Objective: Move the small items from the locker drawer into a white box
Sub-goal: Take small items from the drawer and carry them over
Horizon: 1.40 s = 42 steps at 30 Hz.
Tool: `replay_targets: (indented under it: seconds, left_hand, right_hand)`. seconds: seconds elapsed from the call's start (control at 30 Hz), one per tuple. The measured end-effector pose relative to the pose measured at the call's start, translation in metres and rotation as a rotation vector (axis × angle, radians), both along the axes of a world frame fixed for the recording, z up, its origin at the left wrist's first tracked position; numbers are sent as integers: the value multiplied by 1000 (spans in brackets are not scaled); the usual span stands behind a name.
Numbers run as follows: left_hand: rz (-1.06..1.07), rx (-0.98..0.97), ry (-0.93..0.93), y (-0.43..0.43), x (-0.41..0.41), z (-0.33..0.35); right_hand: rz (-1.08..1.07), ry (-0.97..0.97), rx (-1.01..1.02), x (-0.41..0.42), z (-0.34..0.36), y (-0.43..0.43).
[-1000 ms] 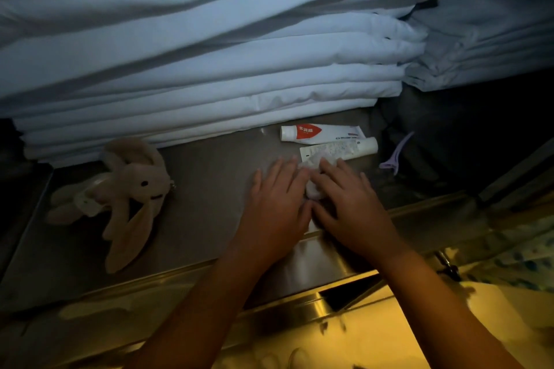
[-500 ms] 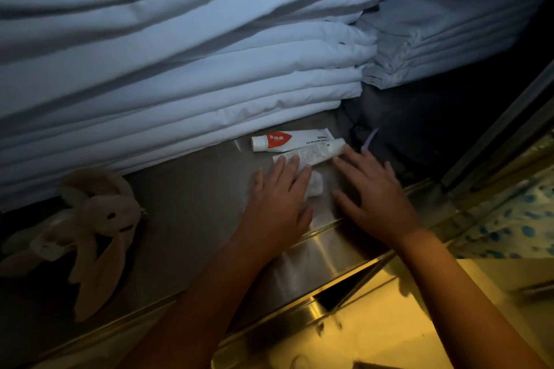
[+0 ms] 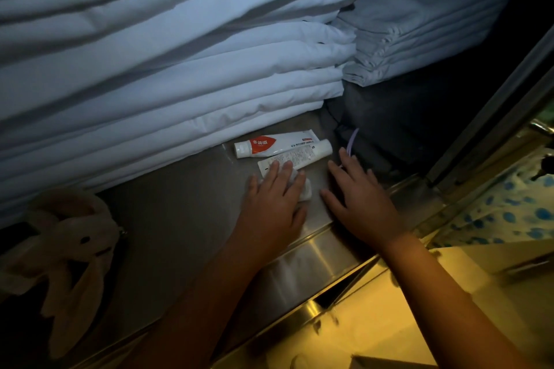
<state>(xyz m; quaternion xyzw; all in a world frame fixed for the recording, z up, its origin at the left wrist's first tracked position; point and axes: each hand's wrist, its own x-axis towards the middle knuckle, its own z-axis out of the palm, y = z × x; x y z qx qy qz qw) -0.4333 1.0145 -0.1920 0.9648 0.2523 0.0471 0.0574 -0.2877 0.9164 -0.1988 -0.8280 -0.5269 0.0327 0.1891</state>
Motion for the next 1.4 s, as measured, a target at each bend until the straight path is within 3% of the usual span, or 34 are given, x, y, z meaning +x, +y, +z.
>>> replay_targets:
  seconds: [0.4, 0.67, 1.13, 1.4]
  left_hand:
    - [-26, 7, -7, 3, -8, 3]
    - [-19, -46, 5, 1, -8, 8]
    - [-13, -57, -2, -1, -10, 5]
    - [-37, -90, -30, -2, -14, 5]
  right_hand:
    - [-2, -51, 66, -27, 4, 2]
    - [118, -91, -110, 23, 8, 6]
    - [-44, -114, -146, -21, -1, -11]
    - [107, -93, -154, -5, 3, -21]
